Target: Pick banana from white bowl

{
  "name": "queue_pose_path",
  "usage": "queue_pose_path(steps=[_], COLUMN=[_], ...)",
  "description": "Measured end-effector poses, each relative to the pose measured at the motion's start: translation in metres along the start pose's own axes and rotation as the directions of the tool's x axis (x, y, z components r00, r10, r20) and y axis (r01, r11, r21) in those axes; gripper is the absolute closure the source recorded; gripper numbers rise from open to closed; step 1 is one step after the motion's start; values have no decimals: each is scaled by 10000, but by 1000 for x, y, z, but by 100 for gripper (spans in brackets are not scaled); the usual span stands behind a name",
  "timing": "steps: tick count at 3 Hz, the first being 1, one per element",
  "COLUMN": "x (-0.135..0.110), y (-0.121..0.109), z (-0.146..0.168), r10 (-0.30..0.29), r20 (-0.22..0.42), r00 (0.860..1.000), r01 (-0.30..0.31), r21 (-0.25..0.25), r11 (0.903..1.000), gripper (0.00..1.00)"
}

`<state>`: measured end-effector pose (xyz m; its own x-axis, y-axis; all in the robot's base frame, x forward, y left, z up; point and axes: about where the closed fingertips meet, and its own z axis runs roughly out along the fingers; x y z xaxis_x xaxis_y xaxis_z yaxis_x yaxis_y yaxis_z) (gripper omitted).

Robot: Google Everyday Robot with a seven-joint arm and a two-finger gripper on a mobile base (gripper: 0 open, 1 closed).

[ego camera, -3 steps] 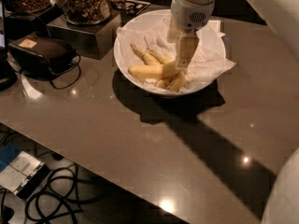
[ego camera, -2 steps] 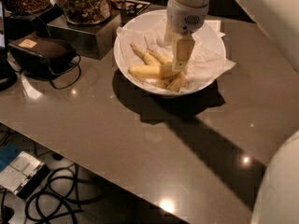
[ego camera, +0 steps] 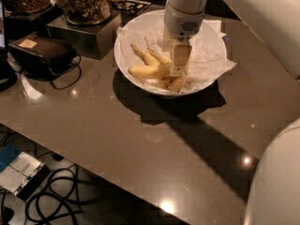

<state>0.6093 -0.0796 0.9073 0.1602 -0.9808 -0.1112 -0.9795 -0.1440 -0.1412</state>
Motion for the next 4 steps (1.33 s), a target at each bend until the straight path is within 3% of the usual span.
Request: queue_pose_path(steps=[1, 4], x=[0, 2], y=[-1, 0], z=[6, 25], r10=[-31, -137], r20=[8, -83], r00=[10000, 9999], r01=[31, 132], r21=[-114, -495], r11=[9999, 9987], gripper=[44, 44])
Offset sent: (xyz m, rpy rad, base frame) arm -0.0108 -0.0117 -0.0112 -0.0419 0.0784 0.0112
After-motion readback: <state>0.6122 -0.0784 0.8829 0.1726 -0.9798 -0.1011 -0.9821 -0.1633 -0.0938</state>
